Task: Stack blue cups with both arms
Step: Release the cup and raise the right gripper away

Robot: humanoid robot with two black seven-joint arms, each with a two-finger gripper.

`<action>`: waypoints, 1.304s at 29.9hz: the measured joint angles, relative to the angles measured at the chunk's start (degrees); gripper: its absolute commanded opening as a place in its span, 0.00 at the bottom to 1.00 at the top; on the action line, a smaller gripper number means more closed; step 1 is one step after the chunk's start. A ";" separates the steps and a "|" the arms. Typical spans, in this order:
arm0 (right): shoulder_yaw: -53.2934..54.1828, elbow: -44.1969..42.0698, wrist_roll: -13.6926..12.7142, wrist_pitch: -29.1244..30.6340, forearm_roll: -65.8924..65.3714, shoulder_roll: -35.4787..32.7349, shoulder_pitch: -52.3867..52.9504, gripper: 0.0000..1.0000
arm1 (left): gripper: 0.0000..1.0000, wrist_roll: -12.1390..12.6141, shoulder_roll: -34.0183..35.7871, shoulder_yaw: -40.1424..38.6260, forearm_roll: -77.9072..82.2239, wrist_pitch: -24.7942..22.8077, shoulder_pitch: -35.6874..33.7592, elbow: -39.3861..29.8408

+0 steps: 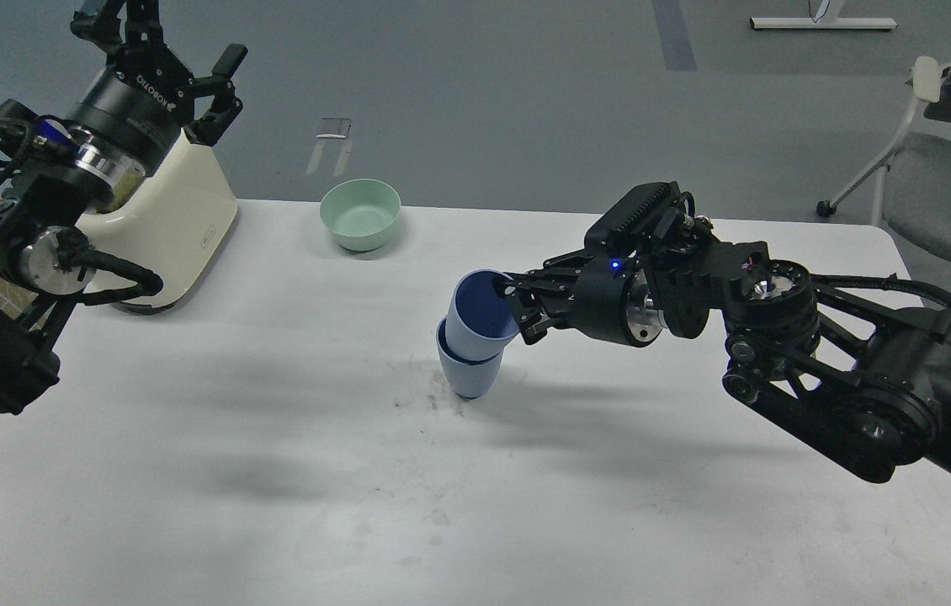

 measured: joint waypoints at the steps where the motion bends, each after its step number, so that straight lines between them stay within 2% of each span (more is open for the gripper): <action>1: 0.00 0.00 -0.04 -0.02 0.00 0.00 -0.02 0.12 | 0.98 0.00 0.00 0.00 0.00 0.00 0.00 0.00; 5: 0.01 0.05 -0.13 -0.02 0.06 -0.01 -0.17 0.15 | 0.98 0.00 0.00 0.00 0.00 0.00 0.00 0.00; 11: 0.18 0.22 -0.15 -0.02 0.14 0.00 -0.28 0.30 | 0.98 0.00 0.00 0.07 0.00 0.00 0.00 0.00; 18: 0.52 0.48 -0.10 -0.02 0.24 0.07 -0.36 0.37 | 0.97 0.00 -0.07 0.10 0.00 0.00 0.00 0.00; 19: 0.78 0.48 -0.09 -0.02 0.25 0.11 -0.35 0.40 | 0.98 0.00 -0.08 0.13 0.00 0.00 0.00 0.00; 20: 1.04 0.48 -0.08 -0.01 0.26 0.19 -0.30 0.49 | 0.98 0.00 -0.08 0.15 0.00 0.00 0.00 0.00; 22: 2.54 0.47 -0.05 -0.01 0.37 0.50 -0.12 0.58 | 0.98 0.00 -0.09 0.17 0.00 0.00 0.00 0.00; 23: 3.78 0.46 -0.05 -0.01 0.48 0.68 0.06 0.71 | 0.98 0.00 -0.09 0.19 0.00 0.00 0.00 0.00; 24: 5.08 0.42 -0.04 -0.01 0.59 0.78 0.17 0.80 | 0.98 0.00 -0.09 0.22 0.00 0.00 0.00 0.00; 25: 6.70 0.37 0.00 0.00 0.73 0.87 0.20 0.96 | 0.98 0.00 -0.10 0.26 0.00 0.00 0.00 0.00; 32: 21.75 -0.46 0.14 0.01 3.76 2.81 0.37 1.00 | 0.98 0.00 -0.26 0.61 0.08 -0.01 0.00 0.00; 39: 38.62 -4.86 0.14 0.01 15.80 3.68 0.43 1.00 | 0.98 -0.19 -0.27 0.68 0.04 -0.09 -0.01 0.00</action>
